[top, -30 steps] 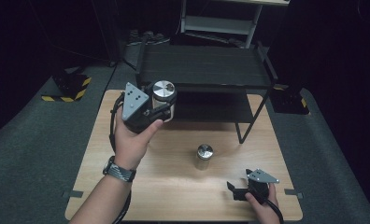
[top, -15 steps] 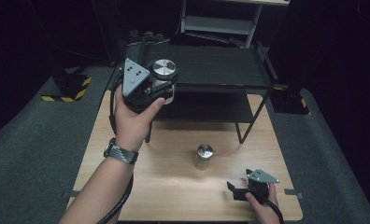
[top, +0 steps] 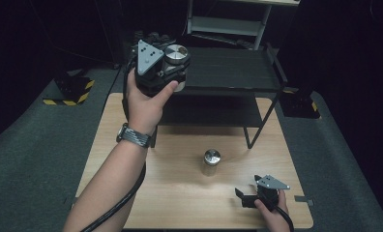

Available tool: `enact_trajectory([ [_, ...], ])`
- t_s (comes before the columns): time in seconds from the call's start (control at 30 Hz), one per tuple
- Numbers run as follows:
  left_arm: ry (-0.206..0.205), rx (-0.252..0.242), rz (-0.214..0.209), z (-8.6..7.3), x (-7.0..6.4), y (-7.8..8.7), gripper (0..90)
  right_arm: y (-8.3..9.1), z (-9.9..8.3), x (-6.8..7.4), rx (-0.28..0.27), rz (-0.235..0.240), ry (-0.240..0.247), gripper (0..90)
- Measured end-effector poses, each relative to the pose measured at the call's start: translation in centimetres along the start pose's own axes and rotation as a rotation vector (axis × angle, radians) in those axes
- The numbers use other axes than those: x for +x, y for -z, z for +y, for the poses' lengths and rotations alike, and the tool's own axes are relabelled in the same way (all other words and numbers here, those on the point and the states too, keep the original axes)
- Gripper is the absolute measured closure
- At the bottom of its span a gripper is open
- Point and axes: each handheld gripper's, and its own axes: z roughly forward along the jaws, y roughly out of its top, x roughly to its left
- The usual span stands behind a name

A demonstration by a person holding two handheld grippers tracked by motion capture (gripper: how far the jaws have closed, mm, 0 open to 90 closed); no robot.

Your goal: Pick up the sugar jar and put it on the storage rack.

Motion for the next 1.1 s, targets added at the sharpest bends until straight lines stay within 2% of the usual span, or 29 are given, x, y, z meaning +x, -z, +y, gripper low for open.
enact_trajectory([
  [0.3,0.007,0.026,0.019,-0.3,0.0,-2.8,34.9,0.0,0.0,-0.1,-0.002,0.007,0.005,0.9],
  [0.53,0.020,0.025,0.030,-0.4,0.3,-4.4,34.9,0.0,0.0,-0.1,-0.001,0.011,0.006,0.9],
  [0.83,0.032,0.038,0.042,-0.4,0.4,-5.6,34.9,0.0,-0.1,-0.3,-0.003,0.017,0.006,0.9],
  [1.1,0.043,0.020,0.042,-1.0,0.7,-5.5,34.9,0.0,-0.1,-0.3,-0.003,0.018,0.004,0.9],
])
